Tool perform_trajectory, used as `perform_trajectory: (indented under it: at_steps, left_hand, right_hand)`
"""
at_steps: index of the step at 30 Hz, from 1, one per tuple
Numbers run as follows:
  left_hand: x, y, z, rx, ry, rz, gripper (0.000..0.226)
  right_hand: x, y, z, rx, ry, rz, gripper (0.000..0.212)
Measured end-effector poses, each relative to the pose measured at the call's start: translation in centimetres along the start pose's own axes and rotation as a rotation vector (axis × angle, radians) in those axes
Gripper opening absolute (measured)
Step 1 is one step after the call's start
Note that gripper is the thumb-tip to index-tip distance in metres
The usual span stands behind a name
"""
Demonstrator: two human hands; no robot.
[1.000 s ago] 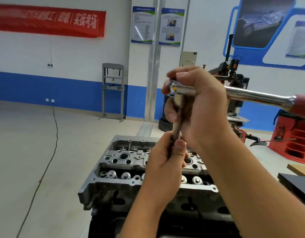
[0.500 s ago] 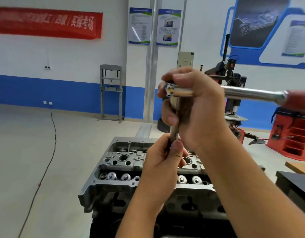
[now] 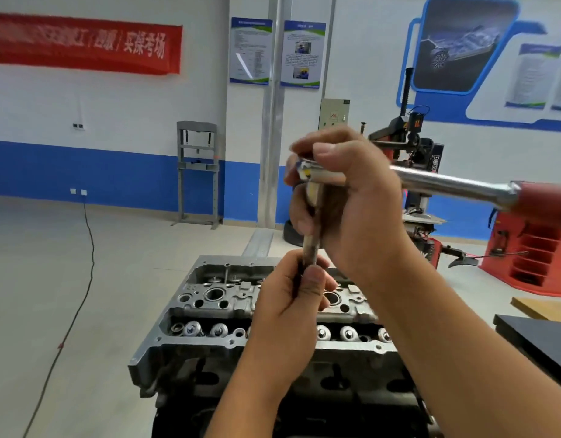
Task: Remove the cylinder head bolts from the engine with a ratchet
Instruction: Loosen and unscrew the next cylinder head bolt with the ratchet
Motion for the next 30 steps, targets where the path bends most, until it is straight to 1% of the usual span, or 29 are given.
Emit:
perform_trajectory:
  at_steps: [1,2,4,5,7,10,12,13,14,16,17,19,20,21,23,26,27,28,29,30]
  left_hand:
    - [0.0,0.1,0.0,-0.009,-0.009,0.019,0.026]
    - [0.0,0.2,0.0,-0.01,-0.011,0.035,0.026]
    - [0.0,0.5,-0.3,0.017,0.01,0.027,0.023]
    - [0.0,0.6,-0.5,0.049,0.032,0.004,0.021]
    - [-0.1,0.6,-0.7,0.108,0.071,-0.052,0.019]
    - [-0.1,0.7,-0.7,0.128,0.102,-0.086,0.019]
    - [-0.2,0.5,-0.5,0.124,0.094,-0.085,0.019]
    - [-0.2,0.4,-0.4,0.117,0.083,-0.079,0.019]
    - [-0.2,0.3,-0.2,0.098,0.064,-0.066,0.017]
    - [-0.2,0.1,0.0,0.068,0.025,-0.017,0.017]
    - [-0.2,0.2,0.0,0.077,0.019,0.012,0.017]
    - [-0.2,0.5,-0.3,0.132,0.046,0.032,0.014]
    - [-0.2,0.5,-0.4,0.166,0.064,0.014,0.015]
    - [-0.2,0.5,-0.4,0.196,0.077,-0.016,0.022]
    - [-0.2,0.5,-0.3,0.215,0.084,-0.058,0.032]
    - [-0.3,0.6,-0.3,0.241,0.115,-0.083,0.029]
    - [-0.3,0.5,-0.4,0.235,0.127,-0.092,0.025]
    - [-0.3,0.4,-0.4,0.216,0.126,-0.095,0.018]
    - [-0.2,0.3,-0.4,0.19,0.11,-0.084,0.011]
    - [-0.2,0.3,-0.3,0.171,0.089,-0.064,0.009]
  right_hand:
    - [0.2,0.5,-0.5,0.122,0.115,0.078,0.009]
    - [0.2,0.6,-0.8,0.238,0.199,0.122,0.01]
    - [0.3,-0.4,-0.9,0.36,0.25,0.108,0.015]
    - [0.2,-0.9,-0.9,0.354,0.246,0.083,0.016]
    - [-0.2,-1.6,-0.7,0.256,0.173,0.008,0.015]
    - [-1.3,-2.2,0.2,0.033,-0.029,-0.153,0.017]
    - [-1.4,-1.9,0.8,-0.1,-0.123,-0.189,0.013]
    - [-1.1,-1.5,0.8,-0.112,-0.115,-0.155,0.013]
    - [-0.7,-1.1,0.5,-0.07,-0.059,-0.096,0.013]
    - [-0.3,-0.5,-0.2,0.131,0.11,0.018,0.012]
    - [-0.2,-0.5,-0.4,0.228,0.171,0.041,0.013]
    - [-0.1,-1.1,-0.6,0.312,0.208,0.038,0.017]
    - [-0.2,-1.3,-0.6,0.305,0.195,0.029,0.017]
    - [-0.3,-1.4,-0.5,0.276,0.163,0.008,0.016]
    - [-0.7,-1.9,-0.4,0.174,0.081,-0.07,0.014]
    - [-1.2,-2.4,0.1,-0.028,-0.042,-0.188,0.01]
    - [-1.0,-2.1,0.1,-0.059,-0.05,-0.167,0.008]
    - [-0.6,-1.4,0.0,-0.044,-0.018,-0.095,0.008]
    - [-0.3,-0.6,-0.4,0.015,0.055,0.002,0.009]
    - [-0.1,0.0,-0.7,0.11,0.144,0.082,0.008]
Point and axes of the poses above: each hand's wrist, its own x-axis towards the middle knuckle, its own y-axis out of the palm, z = x × y, the point moved 8 cm from there along x, towards the middle knuckle, and after that the axes turned 5 degrees about -z, right-handed, at the moved point
